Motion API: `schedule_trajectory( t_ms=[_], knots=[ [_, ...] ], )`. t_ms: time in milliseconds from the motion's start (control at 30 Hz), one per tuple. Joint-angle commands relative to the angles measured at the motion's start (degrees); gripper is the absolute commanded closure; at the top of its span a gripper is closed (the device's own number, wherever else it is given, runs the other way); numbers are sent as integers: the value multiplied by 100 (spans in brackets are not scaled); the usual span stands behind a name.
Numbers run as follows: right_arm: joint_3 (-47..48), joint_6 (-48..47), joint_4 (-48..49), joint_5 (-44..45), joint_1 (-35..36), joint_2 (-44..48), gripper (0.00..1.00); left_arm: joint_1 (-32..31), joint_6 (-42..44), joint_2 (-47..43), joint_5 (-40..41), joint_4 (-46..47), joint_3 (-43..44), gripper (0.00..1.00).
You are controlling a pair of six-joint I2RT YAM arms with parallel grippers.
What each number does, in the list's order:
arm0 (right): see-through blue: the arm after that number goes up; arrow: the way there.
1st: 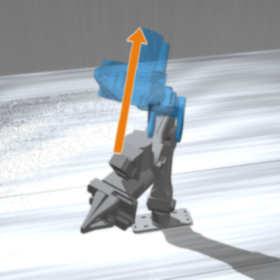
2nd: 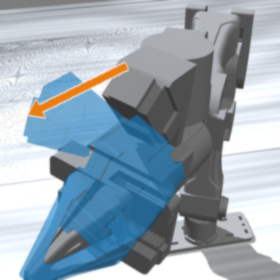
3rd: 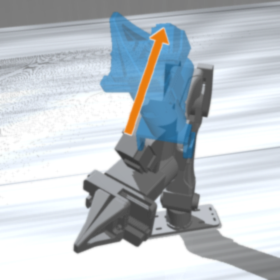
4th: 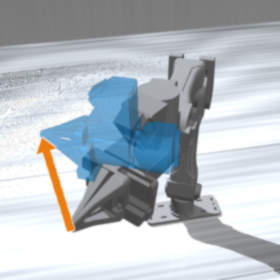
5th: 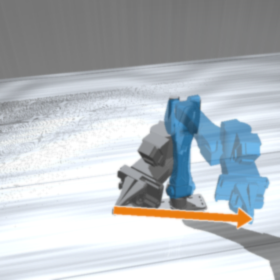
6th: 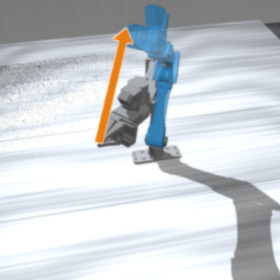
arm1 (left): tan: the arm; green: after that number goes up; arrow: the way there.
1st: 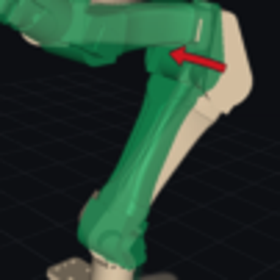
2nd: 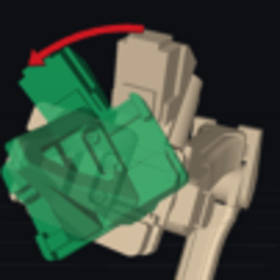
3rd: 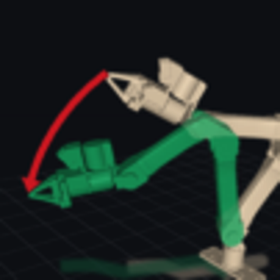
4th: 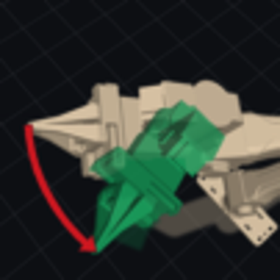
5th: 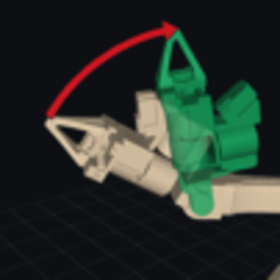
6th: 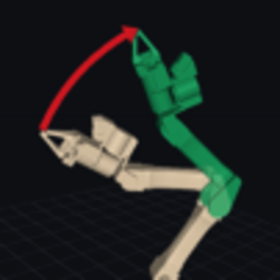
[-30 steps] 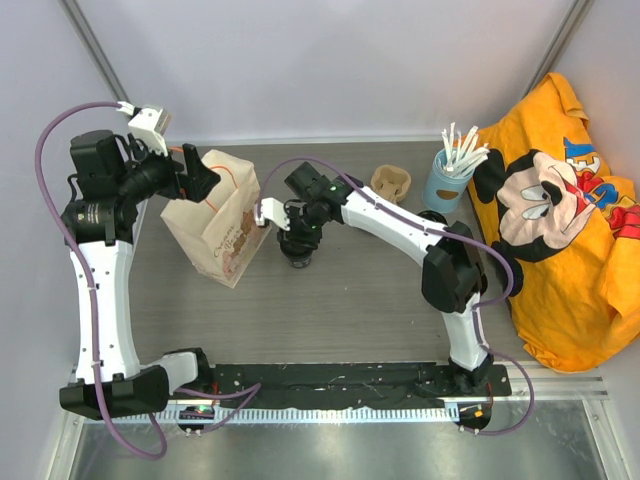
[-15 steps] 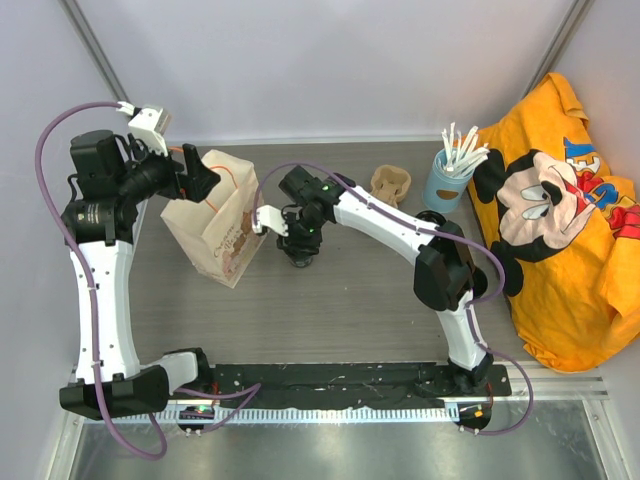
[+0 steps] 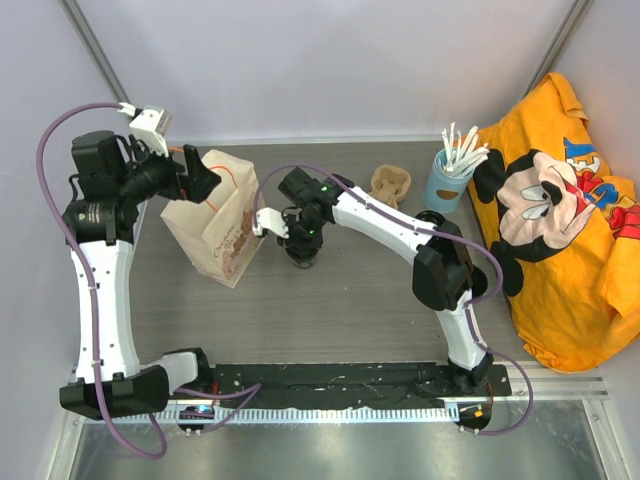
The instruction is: Pack the takeout coffee
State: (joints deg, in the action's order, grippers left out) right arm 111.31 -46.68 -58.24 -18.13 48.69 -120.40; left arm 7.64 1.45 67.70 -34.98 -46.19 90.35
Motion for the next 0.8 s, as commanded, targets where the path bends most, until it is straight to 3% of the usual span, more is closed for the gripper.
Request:
schedule_trajectory(
  t_ms=[0,67,467,767],
  knots=[
    [268,-70,-38,99,36,-36,92,36,-75,-82,-97,31,9,0],
    [443,-105,-187,143,44,-89,99,36,-66,-82,-79,23,44,0],
    [813,123,-390,450,44,113,99,36,-101,6,263,-12,439,0],
    [822,765,5,907,-78,754,99,36,-101,261,483,-100,1704,0]
  ],
)
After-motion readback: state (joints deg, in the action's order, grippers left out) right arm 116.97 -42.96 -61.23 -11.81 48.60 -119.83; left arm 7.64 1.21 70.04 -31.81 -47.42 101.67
